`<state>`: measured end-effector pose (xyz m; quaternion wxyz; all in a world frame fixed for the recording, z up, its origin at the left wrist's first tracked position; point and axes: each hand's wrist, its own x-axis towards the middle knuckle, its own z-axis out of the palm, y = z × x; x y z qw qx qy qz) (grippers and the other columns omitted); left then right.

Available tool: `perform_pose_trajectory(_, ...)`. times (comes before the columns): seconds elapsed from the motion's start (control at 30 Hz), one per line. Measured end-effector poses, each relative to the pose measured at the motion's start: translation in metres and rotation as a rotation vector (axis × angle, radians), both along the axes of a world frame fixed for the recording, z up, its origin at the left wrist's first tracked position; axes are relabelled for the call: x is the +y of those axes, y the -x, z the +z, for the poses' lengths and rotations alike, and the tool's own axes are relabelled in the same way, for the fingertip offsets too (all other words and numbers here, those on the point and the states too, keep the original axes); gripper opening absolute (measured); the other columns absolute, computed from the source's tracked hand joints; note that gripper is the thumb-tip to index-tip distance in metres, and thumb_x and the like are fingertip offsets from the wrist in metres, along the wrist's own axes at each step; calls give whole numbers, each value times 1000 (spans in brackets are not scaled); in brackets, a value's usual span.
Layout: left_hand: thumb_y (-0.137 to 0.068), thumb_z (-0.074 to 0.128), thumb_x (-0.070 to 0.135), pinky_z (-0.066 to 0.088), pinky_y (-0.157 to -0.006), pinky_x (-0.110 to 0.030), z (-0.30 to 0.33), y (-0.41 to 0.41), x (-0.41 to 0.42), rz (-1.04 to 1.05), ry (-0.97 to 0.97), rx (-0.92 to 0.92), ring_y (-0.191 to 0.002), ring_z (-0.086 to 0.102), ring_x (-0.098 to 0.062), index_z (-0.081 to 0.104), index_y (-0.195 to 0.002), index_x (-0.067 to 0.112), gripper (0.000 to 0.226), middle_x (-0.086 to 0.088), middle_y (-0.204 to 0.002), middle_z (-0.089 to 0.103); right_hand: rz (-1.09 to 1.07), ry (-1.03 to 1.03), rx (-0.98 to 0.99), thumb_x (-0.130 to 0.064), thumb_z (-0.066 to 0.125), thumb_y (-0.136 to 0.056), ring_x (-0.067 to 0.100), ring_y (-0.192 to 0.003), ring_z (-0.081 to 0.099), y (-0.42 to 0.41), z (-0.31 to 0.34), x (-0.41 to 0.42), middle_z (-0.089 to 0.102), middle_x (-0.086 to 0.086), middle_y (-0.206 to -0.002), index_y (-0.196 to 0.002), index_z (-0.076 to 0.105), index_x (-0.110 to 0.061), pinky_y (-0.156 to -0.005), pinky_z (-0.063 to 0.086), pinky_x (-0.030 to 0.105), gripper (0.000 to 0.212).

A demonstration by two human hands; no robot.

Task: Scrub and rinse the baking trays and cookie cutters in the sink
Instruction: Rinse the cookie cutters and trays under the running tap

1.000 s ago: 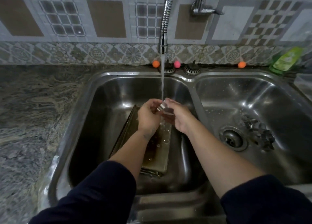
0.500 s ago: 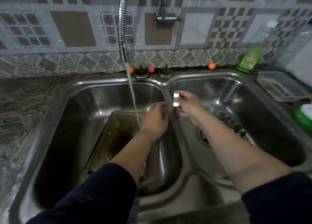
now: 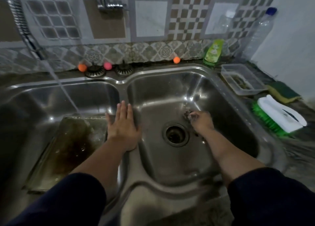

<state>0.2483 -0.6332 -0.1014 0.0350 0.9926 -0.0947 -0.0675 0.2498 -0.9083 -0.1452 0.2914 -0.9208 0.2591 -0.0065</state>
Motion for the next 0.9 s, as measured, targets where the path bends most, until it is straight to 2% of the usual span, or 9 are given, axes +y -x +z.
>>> perform_pose_trajectory(0.03, -97, 23, 48, -11, -116, -53, -1, -1, 0, 2, -16, -8, -146, -20, -21, -14, -151, 12, 75, -7, -159, -22, -11, 17, 31, -14, 57, -90, 26, -102, 56, -1, -3, -9, 52, 10, -129, -108, 70, -25, -92, 42, 25, 25)
perform_pose_trajectory(0.1, -97, 24, 44, -10, -117, -53, -2, -2, -1, 5, -36, -20, -147, -19, -21, -14, -152, 12, 73, -7, -159, -21, 0, 40, 97, -9, 56, -89, 25, -109, 52, -4, -7, -23, 44, 7, -136, -115, 66, -22, -92, 41, 24, 31)
perform_pose_trajectory(0.23, -97, 25, 42, -9, -117, -53, 0, -2, 0, 20, -42, -35, -147, -18, -19, -12, -152, 13, 73, -5, -160, -20, -34, 5, 78, 3, 54, -88, 29, -116, 52, -8, -14, -31, 29, 8, -145, -117, 64, -14, -98, 46, 34, 35)
perform_pose_trajectory(0.33, -97, 25, 41, -9, -117, -54, 2, -2, 0, 17, -45, -32, -147, -18, -18, -12, -152, 13, 72, -5, -160, -20, -65, -36, 42, 5, 48, -89, 29, -123, 48, -10, -18, -30, 32, 6, -147, -121, 61, -16, -93, 40, 26, 41)
perform_pose_trajectory(0.43, -98, 26, 40, -9, -117, -54, 3, -2, 0, 15, -45, -37, -147, -18, -17, -11, -153, 13, 72, -4, -160, -19, -45, 3, 58, 6, 51, -87, 27, -131, 40, -11, -14, -28, 27, 4, -152, -124, 61, -21, -102, 41, 32, 47)
perform_pose_trajectory(0.6, -97, 27, 42, -8, -118, -53, 2, -4, 2, 12, -26, -38, -147, -17, -17, -10, -153, 14, 73, -4, -160, -18, 12, 22, 39, -1, 52, -88, 28, -127, 44, -5, 6, -11, 36, 4, -145, -119, 64, -28, -101, 44, 35, 42)
perform_pose_trajectory(0.73, -95, 30, 48, -10, -117, -53, 0, -5, 7, 9, 10, -21, -147, -19, -18, -11, -153, 15, 78, -3, -160, -20, 155, 38, -74, -11, 55, -88, 23, -124, 50, 4, 22, 30, 47, -2, -138, -103, 67, -32, -103, 43, 37, 29)
perform_pose_trajectory(0.8, -95, 31, 52, -11, -117, -51, 1, -4, 11, -1, 55, -7, -147, -18, -18, -10, -153, 15, 80, -4, -160, -19, 258, 68, -84, -12, 55, -90, 24, -131, 43, 8, 33, 57, 45, 0, -142, -109, 66, -29, -109, 36, 34, 28)
perform_pose_trajectory(0.9, -98, 26, 55, -10, -116, -47, 4, -1, 20, -36, 158, 29, -147, -17, -17, -5, -154, 14, 76, -3, -160, -18, 381, 101, -135, -14, 53, -93, 20, -133, 40, 12, 53, 104, 43, 1, -145, -120, 63, -24, -107, 31, 29, 31)
